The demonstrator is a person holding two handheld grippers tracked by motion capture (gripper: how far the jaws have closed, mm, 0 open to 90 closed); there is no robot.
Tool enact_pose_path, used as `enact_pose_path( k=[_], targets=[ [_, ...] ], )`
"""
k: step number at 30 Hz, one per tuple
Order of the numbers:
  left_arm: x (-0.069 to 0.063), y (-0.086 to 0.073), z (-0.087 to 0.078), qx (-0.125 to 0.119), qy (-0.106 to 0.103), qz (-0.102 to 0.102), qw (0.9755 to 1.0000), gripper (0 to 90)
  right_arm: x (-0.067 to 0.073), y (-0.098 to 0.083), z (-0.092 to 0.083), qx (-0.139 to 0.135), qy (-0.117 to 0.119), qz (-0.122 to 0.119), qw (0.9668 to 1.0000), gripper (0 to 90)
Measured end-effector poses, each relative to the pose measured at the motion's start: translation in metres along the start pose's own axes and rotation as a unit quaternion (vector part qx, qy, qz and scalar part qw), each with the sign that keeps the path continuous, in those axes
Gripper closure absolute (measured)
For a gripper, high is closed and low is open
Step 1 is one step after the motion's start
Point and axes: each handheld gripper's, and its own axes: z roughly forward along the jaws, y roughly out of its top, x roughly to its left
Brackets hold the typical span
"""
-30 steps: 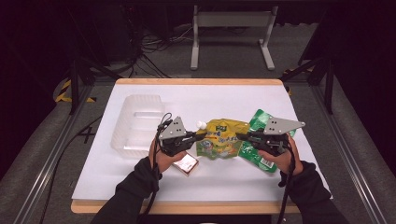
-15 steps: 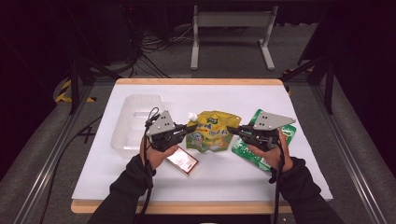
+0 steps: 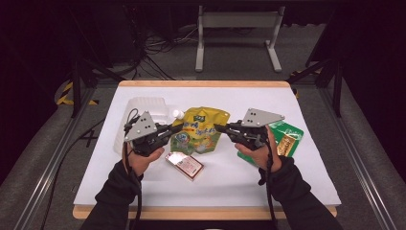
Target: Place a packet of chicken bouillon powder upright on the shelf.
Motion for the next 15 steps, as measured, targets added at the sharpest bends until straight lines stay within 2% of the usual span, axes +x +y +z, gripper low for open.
enact_pose_path(
  k=[4,8,11,15],
  targets=[
    [0.005,-0.005,-0.012,0.003,0.013,-0.007,0.9999,89.2,0.005,0.003,0.019,0.003,0.009,0.002,1.0000,88.4],
    [0.010,-0.008,-0.019,0.002,0.022,-0.013,0.9997,89.2,0.007,0.005,0.029,0.003,0.011,0.004,0.9999,88.4],
    [0.016,-0.011,-0.025,-0.007,0.029,-0.024,0.9993,89.3,0.008,0.008,0.039,0.000,0.012,0.012,0.9998,88.3],
    [0.023,-0.015,-0.035,-0.012,0.037,-0.022,0.9990,89.4,0.011,0.013,0.052,-0.003,0.016,0.012,0.9998,88.1]
  ],
)
